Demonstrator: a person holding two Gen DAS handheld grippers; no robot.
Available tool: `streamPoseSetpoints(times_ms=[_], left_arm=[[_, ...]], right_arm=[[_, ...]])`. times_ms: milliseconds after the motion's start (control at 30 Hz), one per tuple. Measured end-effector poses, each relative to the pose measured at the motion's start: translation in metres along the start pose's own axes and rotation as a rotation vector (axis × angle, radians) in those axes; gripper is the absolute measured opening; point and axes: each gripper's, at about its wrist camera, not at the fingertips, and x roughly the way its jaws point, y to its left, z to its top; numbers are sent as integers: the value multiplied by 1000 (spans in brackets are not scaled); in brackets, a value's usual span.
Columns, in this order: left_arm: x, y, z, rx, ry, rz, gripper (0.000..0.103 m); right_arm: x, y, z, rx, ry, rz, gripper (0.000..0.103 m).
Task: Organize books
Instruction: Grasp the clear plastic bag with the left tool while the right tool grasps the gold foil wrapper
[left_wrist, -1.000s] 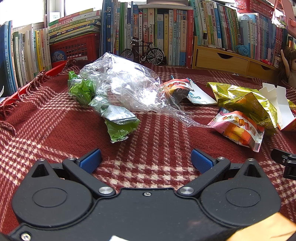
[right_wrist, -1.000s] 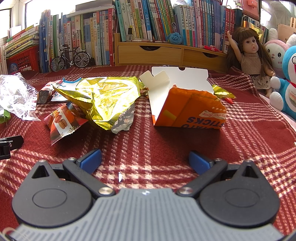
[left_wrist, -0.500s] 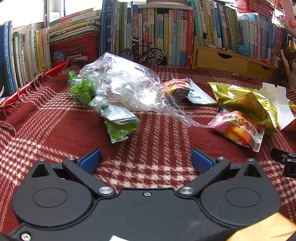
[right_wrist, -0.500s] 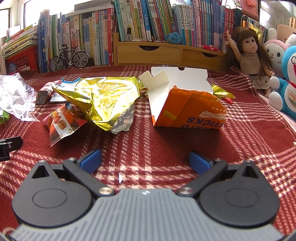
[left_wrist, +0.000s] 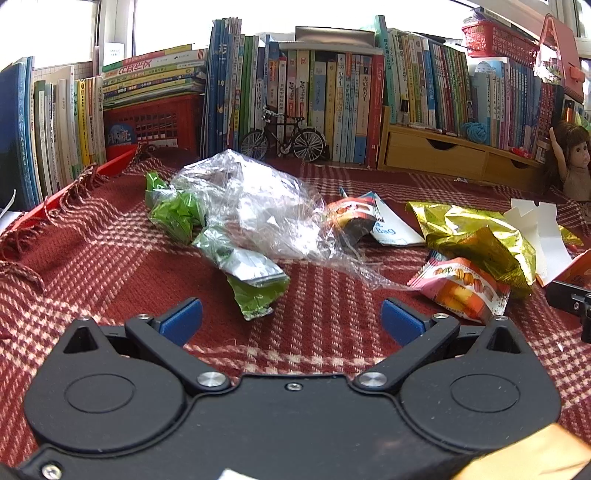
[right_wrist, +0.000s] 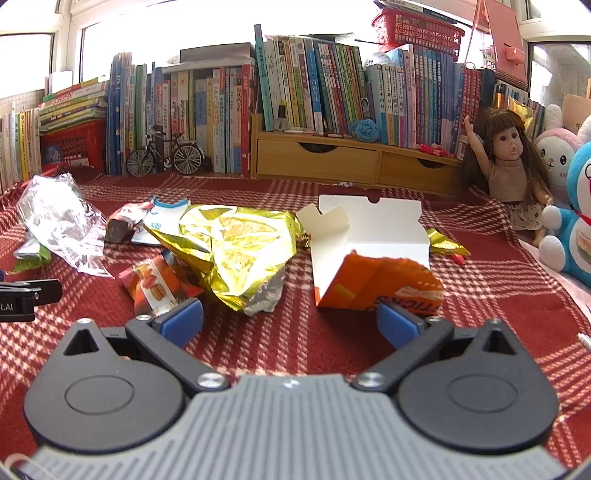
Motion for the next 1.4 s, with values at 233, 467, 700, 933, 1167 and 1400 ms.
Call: streamPoseSetpoints(times_ms=[233, 467, 700, 933, 1167, 1400], left_arm=[[-2, 18, 39, -88, -73, -52, 102], [33, 34, 65, -127, -33, -28, 97], [72, 40, 69, -168, 40, -4, 84], [72, 46, 66, -215, 17, -97, 58], [36, 35, 69, -166, -114, -141, 56], [-13, 16, 67, -67, -218, -190, 57]], right_arm=[[-3, 7, 23, -25, -52, 109, 98], [22, 30, 34, -102, -18, 164, 91], [60, 48, 39, -152, 51, 168, 84], [66, 48, 38, -161, 62, 183, 50], [54, 45, 41, -150, 5, 164, 29], [16, 26, 54, -79, -83, 218, 25]])
